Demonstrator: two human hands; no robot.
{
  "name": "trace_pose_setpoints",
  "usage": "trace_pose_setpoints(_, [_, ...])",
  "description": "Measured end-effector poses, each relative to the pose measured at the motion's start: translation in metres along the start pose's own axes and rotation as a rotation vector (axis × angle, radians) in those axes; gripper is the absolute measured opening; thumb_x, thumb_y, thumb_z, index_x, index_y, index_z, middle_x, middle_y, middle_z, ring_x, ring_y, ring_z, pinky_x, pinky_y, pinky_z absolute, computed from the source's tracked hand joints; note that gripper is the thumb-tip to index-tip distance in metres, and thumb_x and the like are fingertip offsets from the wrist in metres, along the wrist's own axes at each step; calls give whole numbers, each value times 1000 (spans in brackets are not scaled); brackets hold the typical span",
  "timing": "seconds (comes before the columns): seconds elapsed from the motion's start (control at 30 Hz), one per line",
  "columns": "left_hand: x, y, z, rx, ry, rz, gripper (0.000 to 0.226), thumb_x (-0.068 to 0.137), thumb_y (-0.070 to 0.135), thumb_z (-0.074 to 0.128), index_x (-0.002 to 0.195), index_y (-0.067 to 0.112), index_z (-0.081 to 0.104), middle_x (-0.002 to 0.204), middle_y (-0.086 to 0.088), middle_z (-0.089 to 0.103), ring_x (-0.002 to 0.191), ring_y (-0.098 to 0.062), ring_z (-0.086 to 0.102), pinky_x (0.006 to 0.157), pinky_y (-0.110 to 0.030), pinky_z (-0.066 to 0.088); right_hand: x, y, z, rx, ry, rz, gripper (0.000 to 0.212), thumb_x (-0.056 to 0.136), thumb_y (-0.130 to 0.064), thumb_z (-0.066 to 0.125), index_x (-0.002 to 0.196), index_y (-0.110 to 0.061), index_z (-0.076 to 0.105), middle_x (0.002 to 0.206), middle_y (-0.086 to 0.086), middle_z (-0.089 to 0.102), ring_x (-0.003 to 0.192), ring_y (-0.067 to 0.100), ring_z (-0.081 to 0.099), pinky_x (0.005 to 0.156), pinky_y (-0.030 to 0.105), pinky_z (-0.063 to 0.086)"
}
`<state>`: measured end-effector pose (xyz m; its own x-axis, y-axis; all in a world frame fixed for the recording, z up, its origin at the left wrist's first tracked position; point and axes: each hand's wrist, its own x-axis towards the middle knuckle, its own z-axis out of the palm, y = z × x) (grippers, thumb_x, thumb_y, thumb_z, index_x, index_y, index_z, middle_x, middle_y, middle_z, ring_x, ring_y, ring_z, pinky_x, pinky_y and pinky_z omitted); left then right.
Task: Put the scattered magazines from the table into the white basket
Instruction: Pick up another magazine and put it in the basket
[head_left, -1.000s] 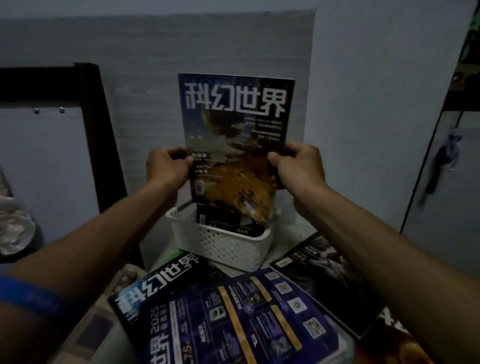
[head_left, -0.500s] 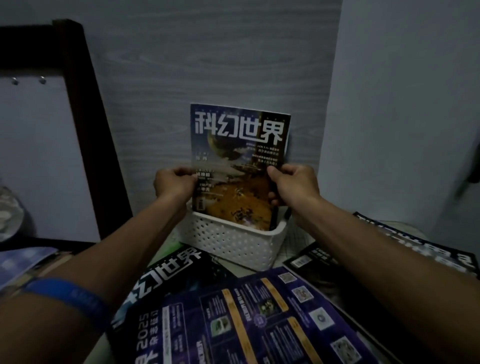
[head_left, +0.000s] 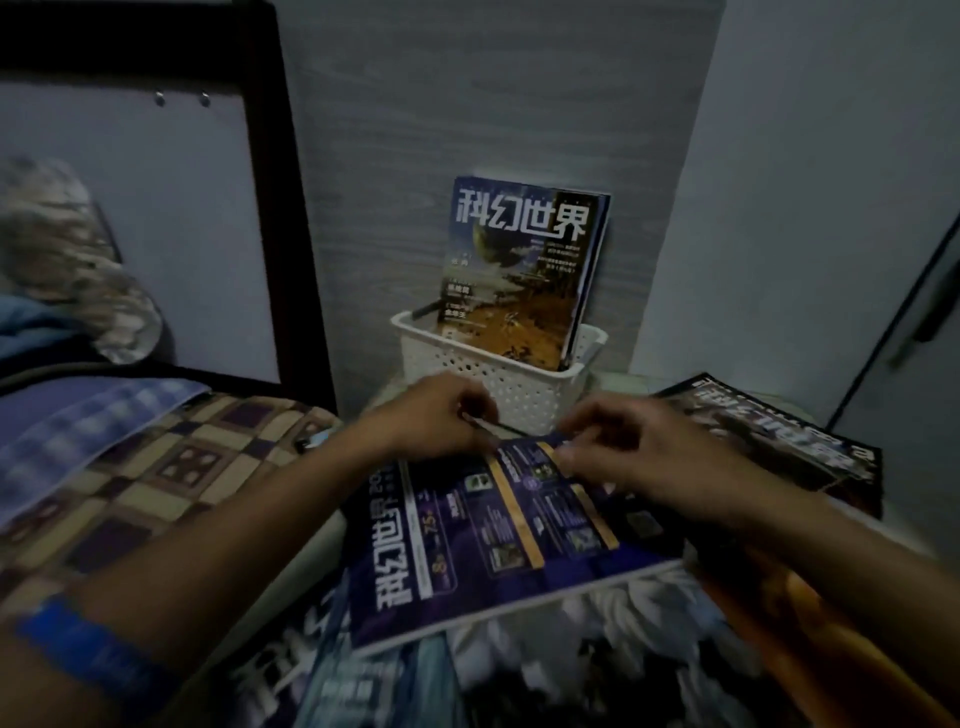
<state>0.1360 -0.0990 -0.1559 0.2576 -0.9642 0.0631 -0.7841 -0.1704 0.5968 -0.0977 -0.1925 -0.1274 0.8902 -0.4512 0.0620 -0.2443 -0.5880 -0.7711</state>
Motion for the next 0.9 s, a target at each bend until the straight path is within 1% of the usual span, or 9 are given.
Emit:
trace_pose_setpoints(0.03, [-12, 1, 2, 33, -102, -24, 26, 81, 26, 77, 105, 23, 70, 103, 3, 72, 95, -14, 67, 86, -33, 55, -7, -2, 6, -193, -146, 4, 57, 73, -63, 71, 122, -38, 57, 120, -11, 68, 104, 2, 64, 88, 29, 56])
trace_pose_setpoints(0.1, [-33, 1, 3, 35, -160, -51, 31, 82, 31, 76, 111, 22, 69, 106, 6, 70, 97, -14, 66, 85, -31, 54, -17, 1, 21, -536, -389, 67, 102, 63, -79, 66, 149, -47, 21, 160, -9, 26, 144, 10, 28, 119, 34, 22])
trace_pose_setpoints(0.13, [-43, -1, 3, 45, -151, -78, 37, 82, 37, 75, 116, 24, 66, 108, 8, 67, 100, -13, 65, 84, -27, 51, -23, 4, 28, -652, -447, 98, 114, 62, -82, 63, 152, -46, 3, 165, -8, 3, 150, 13, 7, 119, 32, 4])
trace_pose_setpoints(0.2, [-58, -5, 1, 72, -109, -151, 51, 80, 49, 73, 124, 27, 60, 110, 10, 58, 102, -11, 58, 83, -23, 45, -31, 6, 37, -778, -428, 94, 118, 64, -85, 58, 151, -46, -11, 164, -8, -14, 150, 16, -9, 116, 34, -4])
trace_pose_setpoints(0.33, [-80, -4, -3, 45, 24, -151, 49, 66, 47, 85, 107, 31, 64, 107, 11, 62, 99, -10, 60, 82, -28, 50, -50, -7, 44, -865, -423, 91, 119, 58, -94, 48, 149, -49, -14, 164, -9, -11, 151, 21, -2, 118, 48, 4])
trace_pose_setpoints(0.43, [-89, 4, -3, 73, -71, -75, 41, 70, 41, 83, 106, 35, 65, 104, 15, 62, 97, -9, 59, 79, -26, 48, -71, -17, 53, -890, -403, 35, 118, 56, -98, 39, 149, -48, -13, 165, -5, -5, 150, 24, 7, 118, 45, 9])
trace_pose_setpoints(0.7, [-113, 20, 2, 223, -138, -84, 49, 72, 50, 78, 116, 37, 61, 124, 4, 57, 110, -18, 55, 91, -35, 48, -125, -32, 79, -1057, -223, -232, 98, 70, -96, 21, 148, -38, 17, 146, 6, 46, 121, 29, 49, 94, 43, 43])
trace_pose_setpoints(0.8, [-120, 25, 0, 242, -174, -66, 47, 70, 52, 80, 110, 35, 60, 121, 4, 58, 106, -18, 57, 89, -36, 50, -135, -28, 82, -1054, -185, -203, 96, 72, -94, 23, 148, -36, 20, 149, 2, 42, 122, 26, 45, 95, 44, 43])
trace_pose_setpoints(0.9, [-127, 24, -3, 234, -209, -75, 42, 76, 47, 77, 110, 32, 56, 123, 3, 59, 104, -18, 58, 89, -36, 50, -143, -25, 87, -976, -246, -198, 93, 75, -92, 25, 151, -40, 9, 163, -5, 13, 139, 26, 25, 110, 48, 26])
